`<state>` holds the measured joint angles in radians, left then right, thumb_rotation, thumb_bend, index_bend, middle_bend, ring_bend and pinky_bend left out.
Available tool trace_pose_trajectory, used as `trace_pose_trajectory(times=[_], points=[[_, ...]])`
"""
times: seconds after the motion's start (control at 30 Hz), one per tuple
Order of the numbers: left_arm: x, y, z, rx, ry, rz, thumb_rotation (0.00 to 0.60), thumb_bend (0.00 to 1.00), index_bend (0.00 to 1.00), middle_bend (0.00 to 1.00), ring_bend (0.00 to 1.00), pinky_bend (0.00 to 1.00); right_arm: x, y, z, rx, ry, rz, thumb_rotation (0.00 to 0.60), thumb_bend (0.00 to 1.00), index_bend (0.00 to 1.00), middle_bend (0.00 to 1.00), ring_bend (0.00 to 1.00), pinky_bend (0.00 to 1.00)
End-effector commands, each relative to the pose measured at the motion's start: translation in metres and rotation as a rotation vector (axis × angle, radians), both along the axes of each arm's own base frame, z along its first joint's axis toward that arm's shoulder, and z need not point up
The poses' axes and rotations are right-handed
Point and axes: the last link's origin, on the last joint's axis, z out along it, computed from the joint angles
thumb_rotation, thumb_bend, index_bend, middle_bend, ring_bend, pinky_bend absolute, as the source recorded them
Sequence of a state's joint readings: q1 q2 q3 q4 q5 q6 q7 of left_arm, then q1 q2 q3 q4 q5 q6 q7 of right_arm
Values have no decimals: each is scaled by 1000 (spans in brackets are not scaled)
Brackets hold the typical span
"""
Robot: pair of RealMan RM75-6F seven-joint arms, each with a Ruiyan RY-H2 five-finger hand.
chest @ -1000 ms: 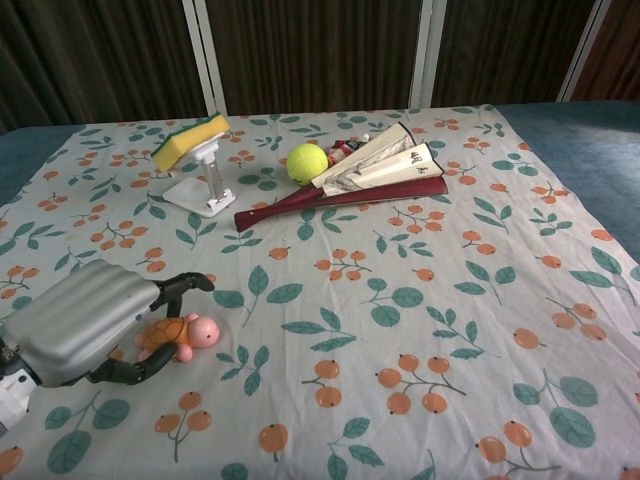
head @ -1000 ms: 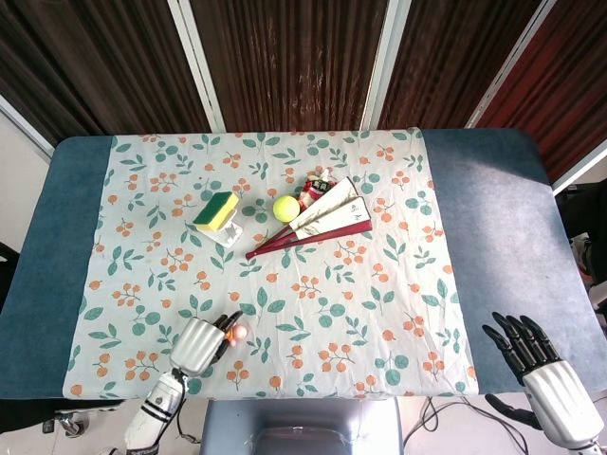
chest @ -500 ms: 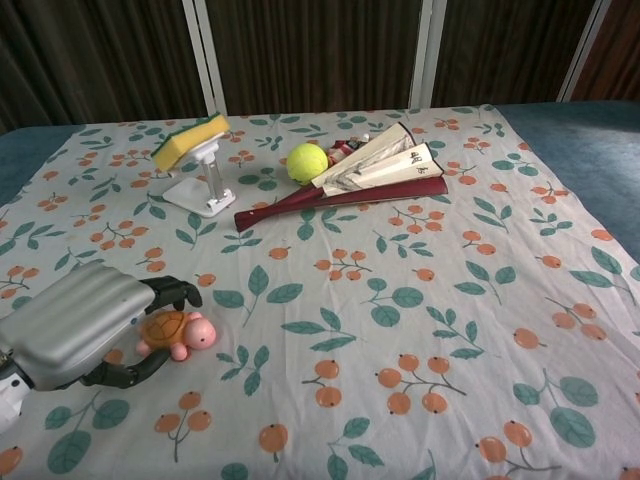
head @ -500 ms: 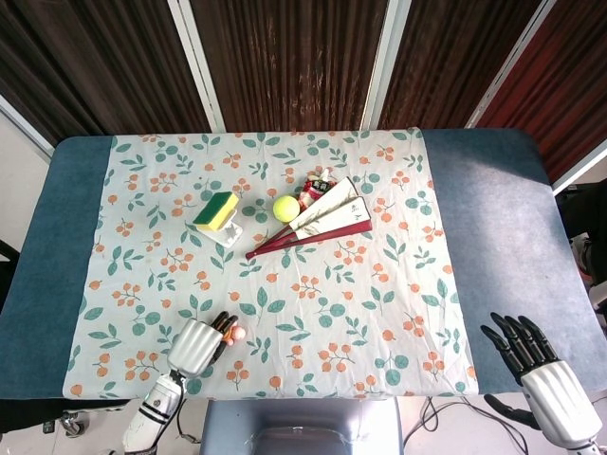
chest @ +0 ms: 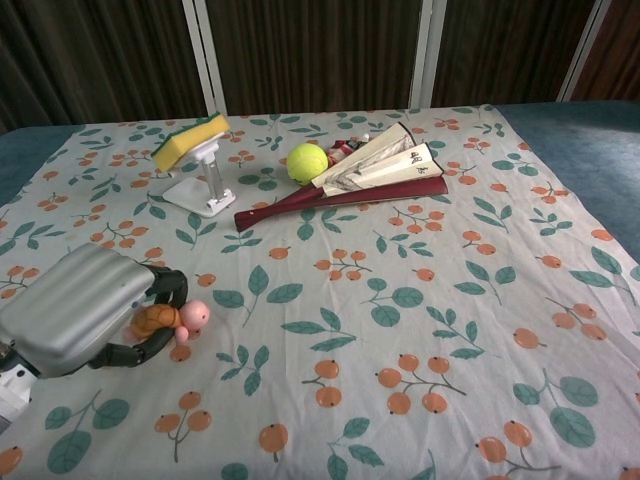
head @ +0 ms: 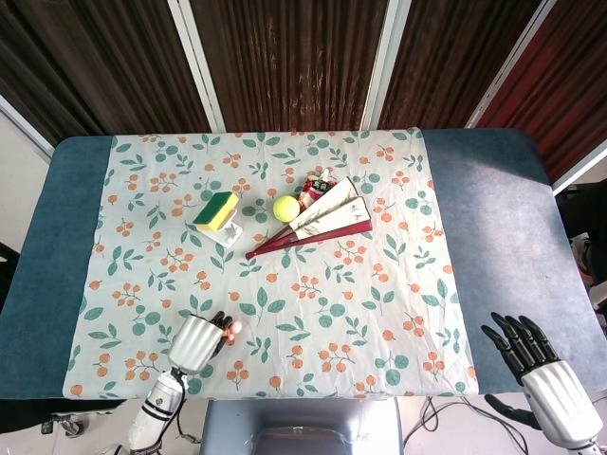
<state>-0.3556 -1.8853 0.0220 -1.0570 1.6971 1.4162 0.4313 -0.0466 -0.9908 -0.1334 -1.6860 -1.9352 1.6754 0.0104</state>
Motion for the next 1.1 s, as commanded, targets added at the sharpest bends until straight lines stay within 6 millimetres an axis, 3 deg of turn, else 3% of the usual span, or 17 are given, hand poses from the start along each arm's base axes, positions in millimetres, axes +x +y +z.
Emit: trace_pose_trajectory(times=[0.03,0.2,0.3,0.4,0.57,0.67,0.73,0.77,0.8,0.87,0.9,0.93,1.03,1.1], points=[[-2,-1,-2,-21,-14,7,600,475,758,830,1000,1000,0,0,0,1,1,0,600,82,0,0,0,0],[-6,0,-1,-70,0,50,600,394,190,391,1000,1000,0,0,0,2,1,0,600,82,0,0,0,0],[-5,-2,1,-91,-5,68,600,365,19,213,1000,1000,0,0,-1,2,2,-1,600,82,0,0,0,0],[-3,-4,5,-98,-1,65,600,359,0,133,1000,1000,0,0,-1,3,4,-1,600,82,0,0,0,0],[4,-11,21,-73,-6,39,600,355,0,106,999,1000,0,0,-2,1,6,0,600,81,0,0,0,0],[5,-20,44,-28,-2,30,600,357,0,111,980,1000,0,0,-2,6,7,1,600,81,0,0,0,0],[0,-29,63,-5,-5,55,600,357,0,126,874,990,0,0,-2,6,7,3,600,82,0,0,0,0],[-6,-39,77,-5,-5,91,600,357,0,131,787,950,0,1,-2,7,6,4,600,81,0,0,0,0],[-10,-47,87,-13,-12,124,600,356,0,136,638,849,0,1,-2,9,6,4,600,82,0,0,0,0],[-20,-67,114,-23,-36,191,600,354,0,142,285,409,0,1,-3,12,11,5,600,82,0,0,0,0],[-24,-77,126,-24,-57,216,600,353,0,141,184,249,1,1,-4,16,12,5,600,82,0,0,0,0],[-30,-91,140,-17,-90,242,600,353,0,133,133,177,1,1,-6,22,15,6,600,81,0,0,0,0],[-49,-119,168,37,-140,266,600,353,0,114,78,133,2,0,-9,31,22,5,600,81,0,0,0,0],[-72,-136,188,115,-177,332,600,355,0,119,78,121,2,-1,-12,35,28,3,600,82,0,0,0,0]])
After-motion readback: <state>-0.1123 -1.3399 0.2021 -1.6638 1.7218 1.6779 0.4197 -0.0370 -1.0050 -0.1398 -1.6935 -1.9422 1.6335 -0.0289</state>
